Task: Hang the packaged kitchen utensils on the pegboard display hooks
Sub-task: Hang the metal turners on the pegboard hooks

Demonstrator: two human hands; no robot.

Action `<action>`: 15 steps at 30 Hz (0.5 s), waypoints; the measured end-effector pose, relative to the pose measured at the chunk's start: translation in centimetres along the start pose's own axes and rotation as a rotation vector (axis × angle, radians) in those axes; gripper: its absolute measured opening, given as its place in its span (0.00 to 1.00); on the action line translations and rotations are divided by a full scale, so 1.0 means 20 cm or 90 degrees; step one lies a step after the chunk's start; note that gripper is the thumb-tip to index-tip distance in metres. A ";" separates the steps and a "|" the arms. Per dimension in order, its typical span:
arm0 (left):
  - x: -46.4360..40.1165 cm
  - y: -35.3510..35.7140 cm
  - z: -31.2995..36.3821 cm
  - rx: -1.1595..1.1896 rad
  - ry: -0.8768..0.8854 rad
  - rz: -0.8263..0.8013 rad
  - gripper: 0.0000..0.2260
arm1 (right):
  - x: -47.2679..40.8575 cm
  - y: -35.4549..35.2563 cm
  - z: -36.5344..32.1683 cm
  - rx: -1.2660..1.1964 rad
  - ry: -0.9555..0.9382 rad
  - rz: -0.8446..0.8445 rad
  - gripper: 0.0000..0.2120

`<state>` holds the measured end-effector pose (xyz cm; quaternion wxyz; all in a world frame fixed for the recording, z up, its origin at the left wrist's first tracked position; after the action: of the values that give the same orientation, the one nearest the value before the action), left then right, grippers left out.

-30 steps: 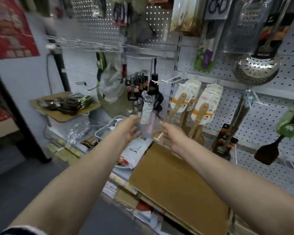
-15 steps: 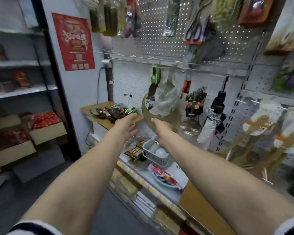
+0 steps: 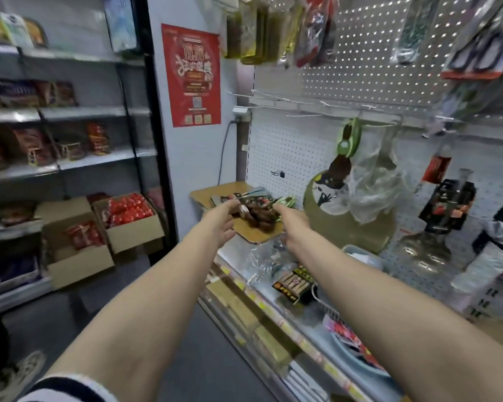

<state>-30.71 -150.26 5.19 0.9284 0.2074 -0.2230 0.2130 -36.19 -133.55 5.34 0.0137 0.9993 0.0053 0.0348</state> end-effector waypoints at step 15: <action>-1.45 -0.20 0.79 -0.045 -0.012 0.023 0.23 | -1.41 0.86 0.17 -0.065 0.110 0.006 0.20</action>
<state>-57.43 -169.93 2.36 0.9289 0.1726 -0.2429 0.2200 -63.99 -151.18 0.44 0.0641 0.9906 0.0001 0.1207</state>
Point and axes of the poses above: each hand's wrist, its own x-axis away from the middle knuckle, its own y-axis out of the palm, z = x × y, the point moved 6 cm from there along -x, towards the middle knuckle, and after that the axes turned 10 degrees about -y, right-handed, at the moved point
